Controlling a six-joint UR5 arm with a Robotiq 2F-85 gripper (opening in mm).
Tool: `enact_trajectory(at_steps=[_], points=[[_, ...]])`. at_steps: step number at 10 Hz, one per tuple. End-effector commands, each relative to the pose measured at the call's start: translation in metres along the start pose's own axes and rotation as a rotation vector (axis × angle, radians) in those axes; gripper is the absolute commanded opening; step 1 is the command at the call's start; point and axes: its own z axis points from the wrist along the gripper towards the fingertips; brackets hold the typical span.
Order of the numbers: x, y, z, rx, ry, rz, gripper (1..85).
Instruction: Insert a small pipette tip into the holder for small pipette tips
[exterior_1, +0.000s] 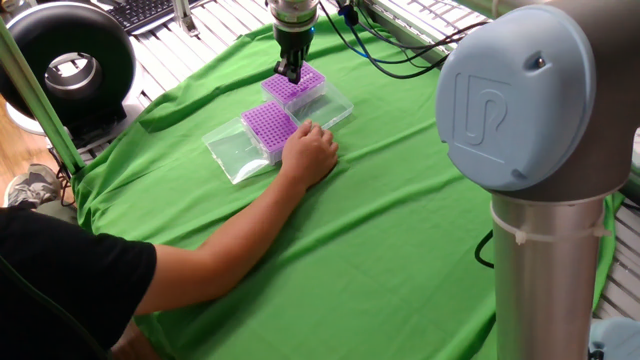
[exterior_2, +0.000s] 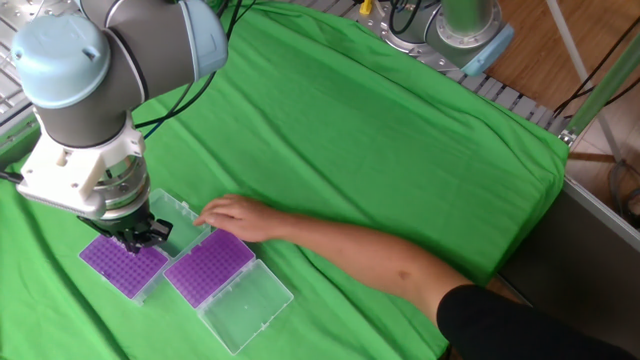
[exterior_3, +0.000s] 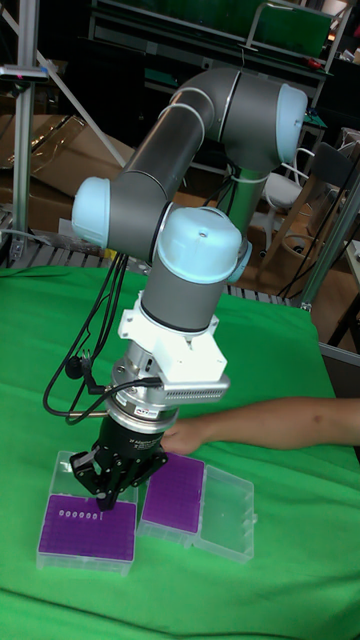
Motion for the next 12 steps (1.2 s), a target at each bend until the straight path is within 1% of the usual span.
enact_trajectory(at_steps=[1, 5, 7, 8, 9, 10, 12], points=[[-0.0016, 0.0008, 0.0023, -0.009, -0.007, 0.002, 1.0], [-0.0029, 0.0014, 0.0061, -0.010, -0.009, -0.015, 1.0], [-0.0048, 0.0000, 0.0065, -0.004, -0.015, -0.025, 1.0], [-0.0051, -0.0014, 0.0058, 0.002, -0.015, -0.044, 4.3], [-0.0070, -0.0025, 0.0049, 0.006, -0.023, -0.068, 13.0], [-0.0071, -0.0040, 0.0042, 0.012, -0.024, -0.078, 16.0], [-0.0067, -0.0074, 0.0030, 0.023, -0.023, -0.089, 18.0]])
